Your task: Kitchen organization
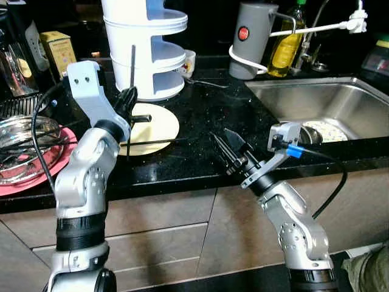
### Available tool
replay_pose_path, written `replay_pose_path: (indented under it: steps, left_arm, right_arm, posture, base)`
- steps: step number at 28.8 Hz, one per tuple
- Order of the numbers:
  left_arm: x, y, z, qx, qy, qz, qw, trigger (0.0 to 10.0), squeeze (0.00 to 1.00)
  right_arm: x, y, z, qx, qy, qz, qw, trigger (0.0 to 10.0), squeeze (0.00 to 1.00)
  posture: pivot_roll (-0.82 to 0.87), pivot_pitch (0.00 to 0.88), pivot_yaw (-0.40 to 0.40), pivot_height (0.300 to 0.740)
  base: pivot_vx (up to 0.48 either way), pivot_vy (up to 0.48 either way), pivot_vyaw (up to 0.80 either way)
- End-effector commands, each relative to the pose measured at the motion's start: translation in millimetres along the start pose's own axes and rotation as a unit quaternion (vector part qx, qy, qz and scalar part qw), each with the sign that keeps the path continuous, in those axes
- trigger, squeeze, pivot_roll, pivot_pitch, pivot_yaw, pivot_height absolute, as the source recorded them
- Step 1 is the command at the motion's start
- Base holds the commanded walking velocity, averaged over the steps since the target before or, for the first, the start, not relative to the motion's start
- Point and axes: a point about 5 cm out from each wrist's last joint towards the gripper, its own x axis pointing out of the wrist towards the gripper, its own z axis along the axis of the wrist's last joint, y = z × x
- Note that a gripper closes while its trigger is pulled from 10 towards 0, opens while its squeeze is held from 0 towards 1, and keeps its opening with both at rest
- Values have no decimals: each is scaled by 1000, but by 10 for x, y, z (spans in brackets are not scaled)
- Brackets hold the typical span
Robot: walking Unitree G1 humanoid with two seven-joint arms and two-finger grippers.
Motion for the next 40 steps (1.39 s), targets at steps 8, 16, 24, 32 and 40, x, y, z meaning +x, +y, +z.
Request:
replay_pose_path:
  steps: [8,16,24,32,40]
  left_arm:
    - [-91,-139,-71,21,8,-41,999,10000,0]
    - [-95,-135,-50,28,6,-43,999,10000,0]
    - [-89,-114,-25,32,3,-41,999,10000,0]
    - [-71,-96,-1,34,0,-39,999,10000,0]
    - [-60,-104,-1,34,-1,-40,999,10000,0]
  right_arm:
    - [-25,-6,36,13,-12,7,1000,10000,0]
    - [-36,-18,24,12,-7,5,1000,10000,0]
    - [-33,-19,11,11,-3,5,1000,10000,0]
    - [-34,-22,6,9,1,3,1000,10000,0]
    - [-37,-22,1,5,5,5,1000,10000,0]
  posture:
    - [-70,0,-39,740]
    - [-70,0,-38,740]
    - [-69,0,-37,740]
    - [-71,0,-37,740]
    - [-72,0,-40,740]
  base:
    - [0,-82,0]
    - [0,-443,0]
    - [0,-458,0]
    - [0,-458,0]
    - [0,-458,0]
